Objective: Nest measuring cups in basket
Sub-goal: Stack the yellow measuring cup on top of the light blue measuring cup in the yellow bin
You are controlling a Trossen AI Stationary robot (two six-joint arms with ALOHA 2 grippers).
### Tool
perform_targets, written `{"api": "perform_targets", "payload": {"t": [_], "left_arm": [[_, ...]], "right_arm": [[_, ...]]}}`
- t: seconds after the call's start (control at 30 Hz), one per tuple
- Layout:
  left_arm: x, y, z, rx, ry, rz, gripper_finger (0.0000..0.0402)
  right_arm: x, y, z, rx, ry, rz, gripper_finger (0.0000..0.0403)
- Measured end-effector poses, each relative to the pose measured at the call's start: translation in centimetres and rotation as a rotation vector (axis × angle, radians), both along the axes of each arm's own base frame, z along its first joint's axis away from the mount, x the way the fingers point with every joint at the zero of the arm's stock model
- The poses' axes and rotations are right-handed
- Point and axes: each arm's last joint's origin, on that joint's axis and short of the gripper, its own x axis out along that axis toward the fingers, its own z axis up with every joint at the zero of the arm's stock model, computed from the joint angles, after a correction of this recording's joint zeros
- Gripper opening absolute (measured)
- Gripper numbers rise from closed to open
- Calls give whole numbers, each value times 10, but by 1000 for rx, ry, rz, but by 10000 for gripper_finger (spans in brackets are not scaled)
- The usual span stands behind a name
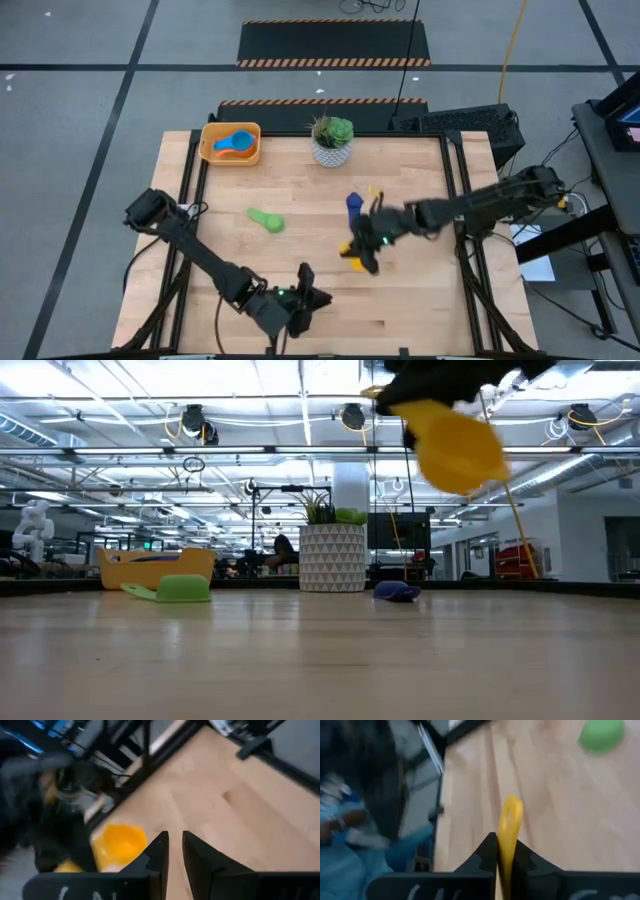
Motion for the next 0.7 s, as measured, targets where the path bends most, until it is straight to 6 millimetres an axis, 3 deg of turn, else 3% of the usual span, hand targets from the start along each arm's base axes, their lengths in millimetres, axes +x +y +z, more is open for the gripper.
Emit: {"api": "perform_targets", "payload": {"t": [0.2, 0.43, 0.7], "left_arm": [[4, 8, -1, 119, -6, 67, 106], [17, 46, -12, 280, 119, 156, 195], [32, 76, -30, 489, 267, 89, 185]], "right_arm": [[21, -48, -9, 101, -50, -4, 3], [39, -79, -18, 194, -156, 16, 4], [43, -87, -28, 233, -120, -5, 4]]}}
